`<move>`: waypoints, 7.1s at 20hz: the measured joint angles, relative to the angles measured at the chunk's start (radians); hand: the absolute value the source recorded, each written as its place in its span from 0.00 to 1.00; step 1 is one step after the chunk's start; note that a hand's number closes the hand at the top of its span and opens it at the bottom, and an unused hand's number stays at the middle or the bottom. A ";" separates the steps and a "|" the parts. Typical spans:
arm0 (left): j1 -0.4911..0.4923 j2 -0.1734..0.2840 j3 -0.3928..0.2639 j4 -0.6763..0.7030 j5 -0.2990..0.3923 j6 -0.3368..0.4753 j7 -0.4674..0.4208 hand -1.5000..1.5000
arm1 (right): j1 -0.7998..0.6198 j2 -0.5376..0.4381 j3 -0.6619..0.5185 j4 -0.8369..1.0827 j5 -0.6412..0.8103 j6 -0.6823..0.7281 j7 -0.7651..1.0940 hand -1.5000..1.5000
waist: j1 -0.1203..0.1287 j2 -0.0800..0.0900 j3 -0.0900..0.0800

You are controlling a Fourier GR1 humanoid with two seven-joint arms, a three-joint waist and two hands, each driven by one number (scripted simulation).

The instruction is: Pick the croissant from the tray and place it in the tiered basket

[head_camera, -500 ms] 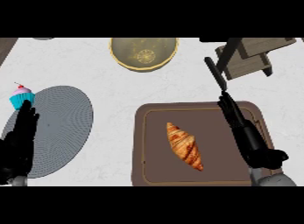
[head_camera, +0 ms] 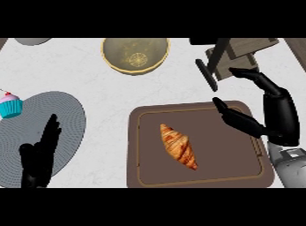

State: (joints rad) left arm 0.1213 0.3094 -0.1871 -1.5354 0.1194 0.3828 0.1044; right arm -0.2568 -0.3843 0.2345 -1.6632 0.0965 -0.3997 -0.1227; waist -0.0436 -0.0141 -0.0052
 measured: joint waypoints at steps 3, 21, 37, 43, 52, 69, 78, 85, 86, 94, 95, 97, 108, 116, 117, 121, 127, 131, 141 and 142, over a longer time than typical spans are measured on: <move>-0.006 -0.025 -0.016 0.033 -0.005 -0.020 -0.050 0.50 | 0.038 0.047 -0.005 -0.104 0.061 -0.114 0.046 0.00 | 0.009 0.003 0.004; -0.020 -0.055 -0.021 0.068 -0.029 -0.041 -0.092 0.50 | 0.248 -0.258 0.323 -0.574 0.641 0.287 0.786 0.00 | 0.018 -0.001 0.001; -0.049 -0.078 -0.022 0.090 -0.045 -0.060 -0.093 0.50 | 0.028 0.150 0.695 -0.369 1.212 0.633 1.191 0.00 | 0.047 0.007 0.009; -0.045 -0.083 -0.019 0.087 -0.055 -0.055 -0.094 0.50 | 0.043 0.257 0.679 -0.239 1.290 0.713 1.186 0.00 | 0.045 0.008 0.010; -0.049 -0.102 -0.010 0.108 -0.059 -0.074 -0.131 0.50 | 0.030 0.357 0.658 -0.116 1.296 0.759 1.187 0.00 | 0.049 0.008 0.013; -0.055 -0.106 0.006 0.102 -0.074 -0.087 -0.103 0.50 | -0.017 0.366 0.581 0.026 1.199 0.810 1.229 0.00 | 0.053 0.010 0.012; -0.056 -0.112 0.017 0.105 -0.077 -0.097 -0.101 0.50 | -0.024 0.370 0.538 0.074 1.146 0.814 1.236 0.00 | 0.050 0.008 0.012; -0.052 -0.116 0.026 0.101 -0.085 -0.101 -0.099 0.50 | 0.002 0.381 0.488 0.081 1.149 0.808 1.216 0.00 | 0.047 0.003 0.010; -0.052 -0.120 0.026 0.104 -0.090 -0.096 -0.102 0.50 | 0.002 0.380 0.489 0.078 1.143 0.807 1.217 0.00 | 0.047 0.004 0.010; -0.053 -0.124 0.038 0.106 -0.096 -0.112 -0.098 0.50 | 0.000 0.385 0.449 0.117 1.174 0.786 1.147 1.00 | 0.049 -0.002 0.008; -0.055 -0.132 0.036 0.110 -0.103 -0.106 -0.100 0.50 | -0.006 0.385 0.455 0.124 1.166 0.778 1.147 1.00 | 0.049 -0.003 0.008; -0.056 -0.135 0.036 0.112 -0.107 -0.107 -0.102 0.50 | -0.031 0.385 0.449 0.161 1.178 0.777 1.121 1.00 | 0.050 -0.003 0.008; -0.004 -0.133 0.058 0.080 -0.106 -0.093 -0.112 0.50 | -0.030 0.374 0.002 0.026 1.071 0.754 1.207 1.00 | -0.004 -0.001 0.012; -0.004 -0.130 0.057 0.071 -0.105 -0.104 -0.102 0.50 | -0.180 0.377 -0.257 -0.201 1.065 0.760 1.299 1.00 | 0.010 -0.004 0.008; -0.003 -0.127 0.058 0.069 -0.104 -0.108 -0.101 0.50 | -0.206 0.378 -0.277 -0.234 1.078 0.762 1.307 1.00 | 0.012 -0.005 0.007; -0.009 -0.130 0.054 0.071 -0.110 -0.107 -0.089 0.50 | -0.362 0.382 -0.337 -0.332 1.171 0.774 1.321 1.00 | 0.017 -0.009 0.005; -0.013 -0.127 0.055 0.074 -0.112 -0.112 -0.081 0.50 | -0.622 0.323 -0.374 -0.359 1.324 0.882 1.272 1.00 | 0.021 -0.013 0.003; -0.018 -0.126 0.054 0.076 -0.113 -0.118 -0.082 0.50 | -0.796 0.301 -0.421 -0.296 1.396 0.977 1.225 1.00 | 0.027 -0.012 0.002; -0.039 -0.144 0.041 0.079 -0.127 -0.117 -0.082 0.50 | -1.175 0.204 -0.621 0.005 1.541 1.113 1.154 1.00 | 0.052 0.005 0.006; -0.039 -0.144 0.042 0.080 -0.125 -0.120 -0.086 0.50 | -1.208 0.191 -0.642 0.041 1.551 1.117 1.151 1.00 | 0.055 0.006 0.006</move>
State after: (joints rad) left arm 0.0820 0.1650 -0.1447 -1.4558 -0.0057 0.2626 0.0187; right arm -1.4646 -0.1934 -0.4075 -1.6220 1.6471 0.7175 1.0284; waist 0.0110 -0.0078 0.0010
